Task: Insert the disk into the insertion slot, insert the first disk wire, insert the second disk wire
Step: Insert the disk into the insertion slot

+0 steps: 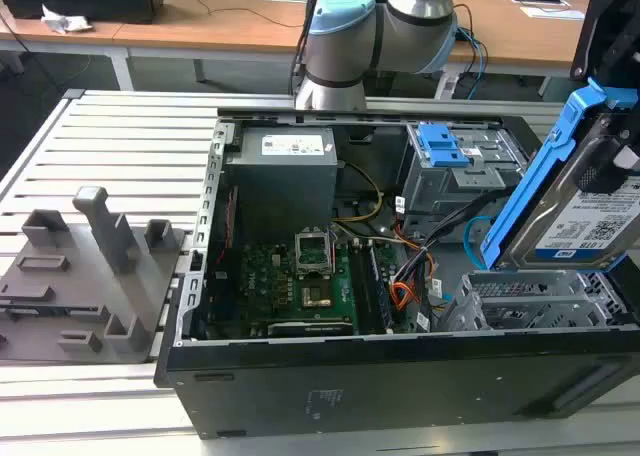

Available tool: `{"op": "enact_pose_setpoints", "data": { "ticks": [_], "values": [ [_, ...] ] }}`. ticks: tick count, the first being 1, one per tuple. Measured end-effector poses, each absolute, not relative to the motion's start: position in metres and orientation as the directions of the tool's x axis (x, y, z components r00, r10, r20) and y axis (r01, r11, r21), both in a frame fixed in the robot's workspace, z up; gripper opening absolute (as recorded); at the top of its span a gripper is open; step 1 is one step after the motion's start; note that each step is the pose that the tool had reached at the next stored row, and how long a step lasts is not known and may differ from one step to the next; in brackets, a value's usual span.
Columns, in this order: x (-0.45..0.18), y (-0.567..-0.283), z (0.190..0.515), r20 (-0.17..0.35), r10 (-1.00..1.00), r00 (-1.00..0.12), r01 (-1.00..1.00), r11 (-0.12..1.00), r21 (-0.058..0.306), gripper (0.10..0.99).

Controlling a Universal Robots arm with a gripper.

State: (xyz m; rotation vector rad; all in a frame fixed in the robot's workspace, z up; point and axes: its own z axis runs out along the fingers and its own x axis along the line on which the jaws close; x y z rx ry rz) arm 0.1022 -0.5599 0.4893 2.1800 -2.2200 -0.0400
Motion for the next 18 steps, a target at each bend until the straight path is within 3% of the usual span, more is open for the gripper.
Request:
{"op": "enact_pose_setpoints", "data": {
  "ticks": [13, 18],
  "values": [
    [0.105, -0.559, 0.456, 0.003, -1.000, -0.018, -0.999, 0.018, 0.039, 0.365],
    [0.117, -0.544, 0.449, 0.003, -1.000, -0.018, -0.999, 0.018, 0.040, 0.365]
  ]
}}
